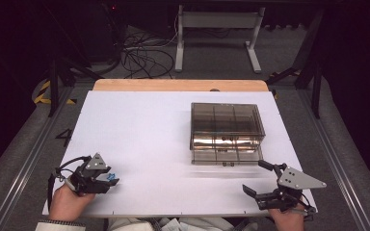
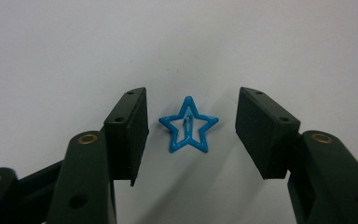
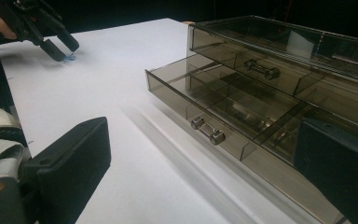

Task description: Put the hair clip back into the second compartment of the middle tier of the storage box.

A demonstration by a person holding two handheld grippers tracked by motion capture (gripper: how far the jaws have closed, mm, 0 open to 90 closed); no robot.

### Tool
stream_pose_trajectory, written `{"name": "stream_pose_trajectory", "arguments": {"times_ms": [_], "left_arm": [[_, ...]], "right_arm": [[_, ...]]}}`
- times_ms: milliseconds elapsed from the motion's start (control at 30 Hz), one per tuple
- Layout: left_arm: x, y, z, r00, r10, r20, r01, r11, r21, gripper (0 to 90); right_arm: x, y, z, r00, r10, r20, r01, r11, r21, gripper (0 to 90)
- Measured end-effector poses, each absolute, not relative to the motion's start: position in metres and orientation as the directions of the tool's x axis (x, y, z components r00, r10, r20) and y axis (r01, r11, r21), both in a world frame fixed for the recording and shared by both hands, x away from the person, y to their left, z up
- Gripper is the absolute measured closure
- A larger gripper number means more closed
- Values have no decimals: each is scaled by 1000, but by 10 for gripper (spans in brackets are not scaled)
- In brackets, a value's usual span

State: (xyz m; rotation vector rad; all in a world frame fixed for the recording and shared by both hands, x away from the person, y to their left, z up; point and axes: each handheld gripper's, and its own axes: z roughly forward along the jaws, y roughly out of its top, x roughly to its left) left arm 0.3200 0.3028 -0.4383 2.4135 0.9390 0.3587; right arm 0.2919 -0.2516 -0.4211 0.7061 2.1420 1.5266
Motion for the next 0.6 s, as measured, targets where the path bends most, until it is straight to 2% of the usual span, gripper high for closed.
{"name": "stream_pose_trajectory", "arguments": {"times_ms": [200,367,600], "left_arm": [[321,302,-440,726,686,52,556,-630,543,510],[322,303,-441,727,684,50,558,-632,538,593],[321,302,-441,724,687,57,559,-633,536,601]], "right_arm": [[292,-251,-421,-787,616,-39,164,269,949,47],[292,-251,-421,-789,614,-37,163,267,950,47],[292,-251,-421,-789,613,-40,161,269,950,47]]}}
